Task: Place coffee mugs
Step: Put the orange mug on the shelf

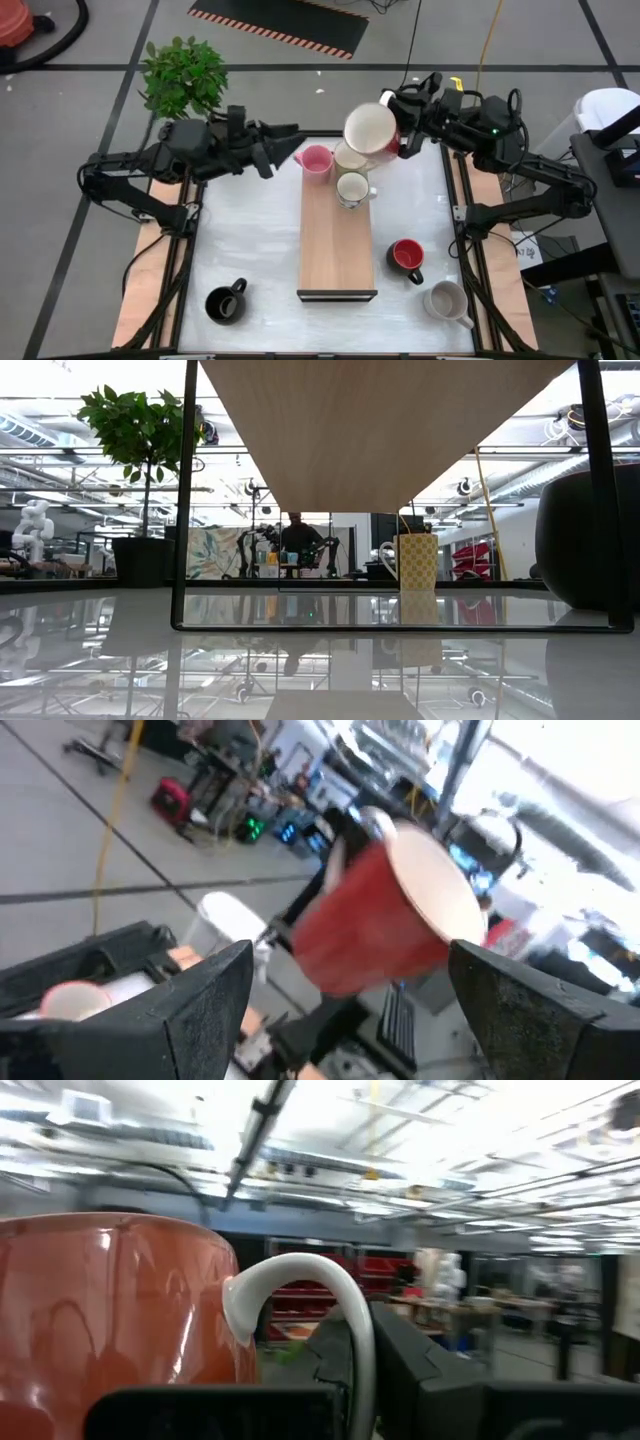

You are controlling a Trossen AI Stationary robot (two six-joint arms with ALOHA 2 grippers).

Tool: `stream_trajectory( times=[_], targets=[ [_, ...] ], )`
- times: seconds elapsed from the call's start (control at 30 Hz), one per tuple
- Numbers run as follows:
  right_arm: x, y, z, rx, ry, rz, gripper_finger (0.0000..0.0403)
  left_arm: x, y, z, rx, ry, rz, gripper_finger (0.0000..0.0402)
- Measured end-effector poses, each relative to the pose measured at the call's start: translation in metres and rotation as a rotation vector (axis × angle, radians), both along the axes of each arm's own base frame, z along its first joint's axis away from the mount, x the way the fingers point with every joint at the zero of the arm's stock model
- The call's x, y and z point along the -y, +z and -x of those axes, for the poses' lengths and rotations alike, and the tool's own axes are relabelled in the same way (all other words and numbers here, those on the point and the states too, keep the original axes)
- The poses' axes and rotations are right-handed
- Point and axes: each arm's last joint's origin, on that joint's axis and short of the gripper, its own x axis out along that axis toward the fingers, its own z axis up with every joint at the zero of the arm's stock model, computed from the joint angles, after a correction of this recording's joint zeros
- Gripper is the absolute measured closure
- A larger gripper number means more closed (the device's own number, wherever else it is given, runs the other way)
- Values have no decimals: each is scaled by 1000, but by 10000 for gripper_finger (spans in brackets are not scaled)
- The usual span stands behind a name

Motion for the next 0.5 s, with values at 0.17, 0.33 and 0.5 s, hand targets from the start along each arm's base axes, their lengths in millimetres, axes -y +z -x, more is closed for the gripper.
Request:
stream_trajectory(
  times=[0.17,0.33,0.5],
  targets=[
    [0,-1,0,-20,-95,-6,393,2,-8,-20,1,-29,-8,64],
    [0,-4,-2,-53,-52,0,393,3,-14,-38,24,-37,-27,64],
    [-3,-9,-4,-86,90,-40,393,-4,-13,-43,70,-87,-6,64]
  ],
)
